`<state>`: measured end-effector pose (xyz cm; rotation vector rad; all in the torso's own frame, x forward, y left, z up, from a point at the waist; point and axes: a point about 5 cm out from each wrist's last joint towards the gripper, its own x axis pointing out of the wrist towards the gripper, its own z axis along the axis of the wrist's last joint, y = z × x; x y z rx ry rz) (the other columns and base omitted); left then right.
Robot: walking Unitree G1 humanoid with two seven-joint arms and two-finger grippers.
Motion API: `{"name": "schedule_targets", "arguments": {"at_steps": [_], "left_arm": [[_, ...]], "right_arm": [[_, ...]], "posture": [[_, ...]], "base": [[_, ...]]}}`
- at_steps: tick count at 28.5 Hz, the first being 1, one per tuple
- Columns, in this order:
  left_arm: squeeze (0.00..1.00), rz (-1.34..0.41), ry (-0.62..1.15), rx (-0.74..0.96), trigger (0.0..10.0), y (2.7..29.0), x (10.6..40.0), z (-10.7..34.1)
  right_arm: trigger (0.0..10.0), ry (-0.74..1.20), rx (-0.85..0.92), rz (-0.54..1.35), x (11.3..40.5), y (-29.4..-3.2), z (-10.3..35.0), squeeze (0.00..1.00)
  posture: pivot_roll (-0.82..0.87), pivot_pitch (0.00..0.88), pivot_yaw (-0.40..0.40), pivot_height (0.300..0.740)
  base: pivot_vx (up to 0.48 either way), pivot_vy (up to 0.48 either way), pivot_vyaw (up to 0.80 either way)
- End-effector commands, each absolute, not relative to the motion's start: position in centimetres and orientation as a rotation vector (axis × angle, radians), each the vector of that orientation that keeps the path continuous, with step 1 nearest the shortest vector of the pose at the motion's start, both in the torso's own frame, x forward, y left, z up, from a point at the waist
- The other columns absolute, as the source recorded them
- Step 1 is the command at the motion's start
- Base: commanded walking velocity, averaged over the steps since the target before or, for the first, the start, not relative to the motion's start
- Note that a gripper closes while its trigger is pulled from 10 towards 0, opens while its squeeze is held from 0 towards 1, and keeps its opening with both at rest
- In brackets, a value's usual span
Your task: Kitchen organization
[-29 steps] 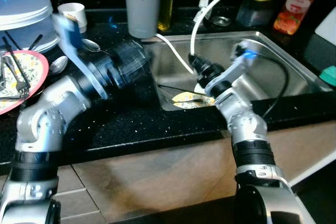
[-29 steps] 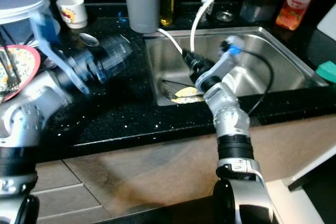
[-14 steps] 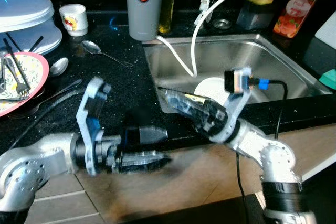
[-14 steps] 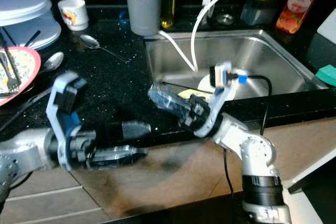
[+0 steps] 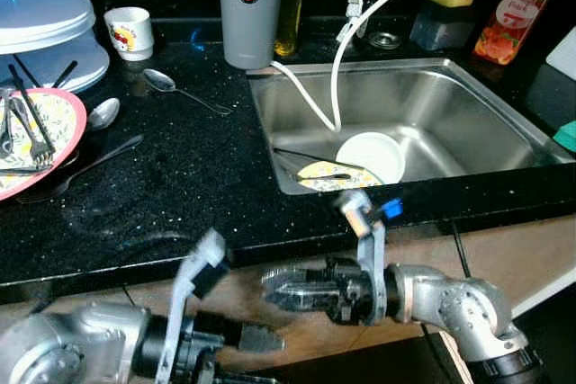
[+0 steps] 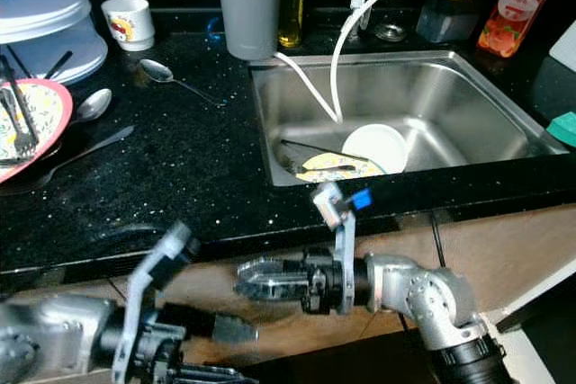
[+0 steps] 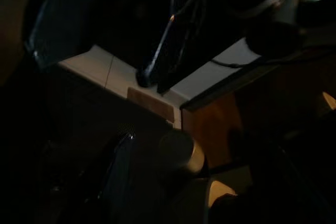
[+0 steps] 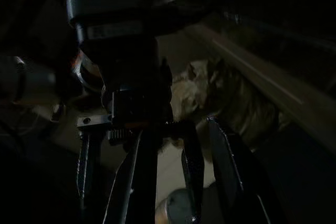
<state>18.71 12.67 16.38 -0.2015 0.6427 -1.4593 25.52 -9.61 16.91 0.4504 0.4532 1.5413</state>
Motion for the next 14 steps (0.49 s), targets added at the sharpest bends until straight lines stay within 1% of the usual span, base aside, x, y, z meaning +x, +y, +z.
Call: {"name": "schedule_targets", "arguments": {"at_steps": [1,4,5,6,8,9,10,11,13,14], "left_arm": [[0.0,-1.43,0.726,-0.175,10.0,13.0,18.1,15.3],[0.0,-1.384,0.858,-0.173,10.0,12.9,16.4,12.9],[0.0,-1.34,0.893,-0.159,10.0,12.9,16.3,12.0],[0.0,-1.34,0.893,-0.159,10.0,12.9,16.3,12.0],[0.0,-1.255,0.946,-0.121,10.0,13.2,16.2,10.6],[0.0,-1.255,0.946,-0.121,10.0,13.2,16.2,10.6],[0.0,-1.119,1.015,-0.061,10.0,13.7,16.1,8.6],[0.0,-1.063,1.039,-0.046,10.0,13.9,16.1,7.9],[0.0,-1.035,1.05,-0.041,10.0,14.0,16.2,7.5],[0.0,-0.974,1.064,-0.032,10.0,14.3,16.3,6.9]], "right_arm": [[10.0,0.512,0.437,1.532,25.1,-9.8,15.7,0.0],[10.0,0.673,0.353,1.487,24.3,-9.7,12.1,0.0],[10.0,0.709,0.322,1.473,24.1,-9.8,11.2,0.0],[10.0,0.709,0.322,1.473,24.1,-9.8,11.2,0.0],[10.0,0.753,0.285,1.448,23.9,-10.0,9.9,0.0],[10.0,0.753,0.285,1.448,23.9,-10.0,9.9,0.0],[10.0,0.819,0.241,1.382,23.8,-10.3,8.0,0.0],[10.0,0.845,0.219,1.355,23.8,-10.5,7.3,0.0],[10.0,0.858,0.206,1.341,23.8,-10.6,6.8,0.0],[10.0,0.885,0.189,1.303,23.8,-10.8,6.0,0.0]], "posture": [[0.12,0.146,-0.02,0.74],[0.12,0.14,-0.019,0.74],[0.12,0.14,-0.019,0.74],[0.12,0.14,-0.019,0.74],[0.12,0.135,-0.018,0.74],[0.12,0.135,-0.018,0.74],[0.12,0.135,-0.018,0.74],[0.12,0.135,-0.018,0.74],[0.12,0.135,-0.018,0.74],[0.12,0.135,-0.018,0.74]], "base": [[0.0,0.0,0.0],[0.0,0.0,0.0],[0.0,0.0,0.0],[0.0,0.0,0.0],[0.0,0.0,0.0],[0.0,0.0,0.0],[0.0,0.0,0.0],[0.0,0.0,0.0],[0.0,0.0,0.0],[0.0,0.0,0.0]]}}
